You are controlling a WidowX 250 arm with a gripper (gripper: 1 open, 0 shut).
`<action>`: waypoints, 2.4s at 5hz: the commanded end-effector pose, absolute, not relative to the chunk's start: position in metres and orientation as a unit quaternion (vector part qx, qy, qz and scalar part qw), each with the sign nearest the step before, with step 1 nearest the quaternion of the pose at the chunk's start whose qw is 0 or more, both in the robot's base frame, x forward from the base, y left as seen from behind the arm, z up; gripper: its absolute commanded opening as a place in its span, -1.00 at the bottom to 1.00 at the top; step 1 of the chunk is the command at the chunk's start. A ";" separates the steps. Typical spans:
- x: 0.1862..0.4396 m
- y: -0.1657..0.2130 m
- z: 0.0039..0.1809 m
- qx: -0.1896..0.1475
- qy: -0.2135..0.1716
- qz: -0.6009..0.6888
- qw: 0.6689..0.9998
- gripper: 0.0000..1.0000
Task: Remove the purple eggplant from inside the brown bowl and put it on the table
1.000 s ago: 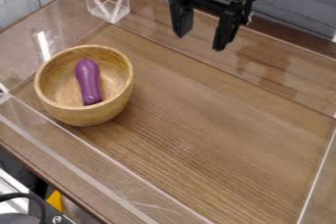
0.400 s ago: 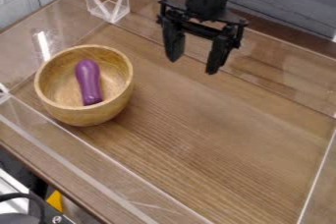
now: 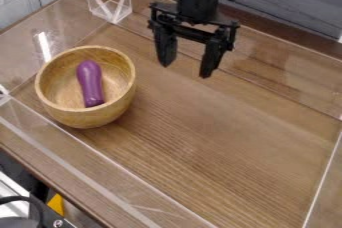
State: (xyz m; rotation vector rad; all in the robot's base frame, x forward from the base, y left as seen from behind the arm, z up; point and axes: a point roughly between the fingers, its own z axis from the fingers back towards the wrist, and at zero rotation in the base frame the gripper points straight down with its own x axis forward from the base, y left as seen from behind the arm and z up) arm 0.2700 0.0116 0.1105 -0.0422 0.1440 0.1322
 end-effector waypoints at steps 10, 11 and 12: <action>0.210 0.144 0.113 -0.045 0.013 0.319 0.947 1.00; 0.210 0.145 0.104 -0.044 0.016 0.325 0.945 1.00; 0.209 0.145 0.097 -0.044 0.019 0.328 0.943 1.00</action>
